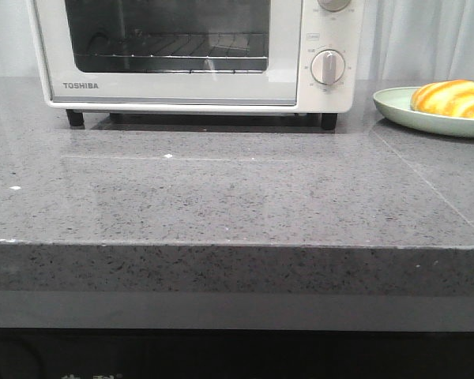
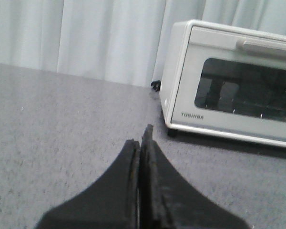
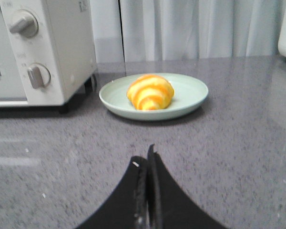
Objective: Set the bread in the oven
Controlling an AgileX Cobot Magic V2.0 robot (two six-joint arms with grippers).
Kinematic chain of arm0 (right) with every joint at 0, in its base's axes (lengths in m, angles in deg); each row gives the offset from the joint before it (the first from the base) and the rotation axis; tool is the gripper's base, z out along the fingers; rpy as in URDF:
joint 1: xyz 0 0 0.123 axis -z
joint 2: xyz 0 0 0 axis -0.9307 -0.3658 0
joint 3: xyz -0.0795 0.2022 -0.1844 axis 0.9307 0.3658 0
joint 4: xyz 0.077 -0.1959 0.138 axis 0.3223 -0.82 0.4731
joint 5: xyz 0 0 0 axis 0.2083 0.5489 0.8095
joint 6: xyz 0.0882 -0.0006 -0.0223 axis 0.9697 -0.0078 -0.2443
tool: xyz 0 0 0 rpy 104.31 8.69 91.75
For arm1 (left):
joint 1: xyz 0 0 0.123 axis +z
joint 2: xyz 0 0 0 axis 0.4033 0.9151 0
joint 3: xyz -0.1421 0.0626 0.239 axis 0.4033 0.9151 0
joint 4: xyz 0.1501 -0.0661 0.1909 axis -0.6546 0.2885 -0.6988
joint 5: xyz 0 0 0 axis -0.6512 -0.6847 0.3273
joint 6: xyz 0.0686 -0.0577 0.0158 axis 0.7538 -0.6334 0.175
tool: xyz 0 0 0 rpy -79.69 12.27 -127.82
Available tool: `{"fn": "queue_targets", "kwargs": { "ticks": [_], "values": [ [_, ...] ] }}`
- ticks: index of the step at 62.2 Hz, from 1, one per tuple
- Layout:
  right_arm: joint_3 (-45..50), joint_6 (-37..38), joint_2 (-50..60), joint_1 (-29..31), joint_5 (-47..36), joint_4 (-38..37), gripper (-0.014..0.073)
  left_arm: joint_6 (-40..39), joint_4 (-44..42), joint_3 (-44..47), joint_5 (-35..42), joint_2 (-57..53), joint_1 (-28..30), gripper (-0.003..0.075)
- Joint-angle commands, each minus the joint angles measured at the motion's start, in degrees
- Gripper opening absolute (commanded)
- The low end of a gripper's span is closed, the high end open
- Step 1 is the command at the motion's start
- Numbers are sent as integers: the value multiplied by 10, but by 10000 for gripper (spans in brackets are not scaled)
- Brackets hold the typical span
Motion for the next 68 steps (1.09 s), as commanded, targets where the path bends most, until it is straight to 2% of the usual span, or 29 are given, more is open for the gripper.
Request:
{"fn": "queue_targets", "kwargs": {
  "ticks": [1, 21, 32, 49, 68],
  "values": [
    [-65, -8, 10, 4, -5, 4, -121, -1, 5, -73, 16, 4, 2, -18],
    [-265, -9, -104, 4, 120, -9, -121, 0, 5, -310, -164, 150, 2, -18],
    [-343, -9, -199, 4, 193, -9, -121, 2, 5, -395, -235, 248, 2, -18],
    [-356, -9, -305, 4, 209, -9, -121, 2, 5, -401, -240, 336, 2, -18],
    [-356, -9, -372, 4, 217, -14, -107, 2, 0, -401, -246, 408, 2, -18]
  ]
}}
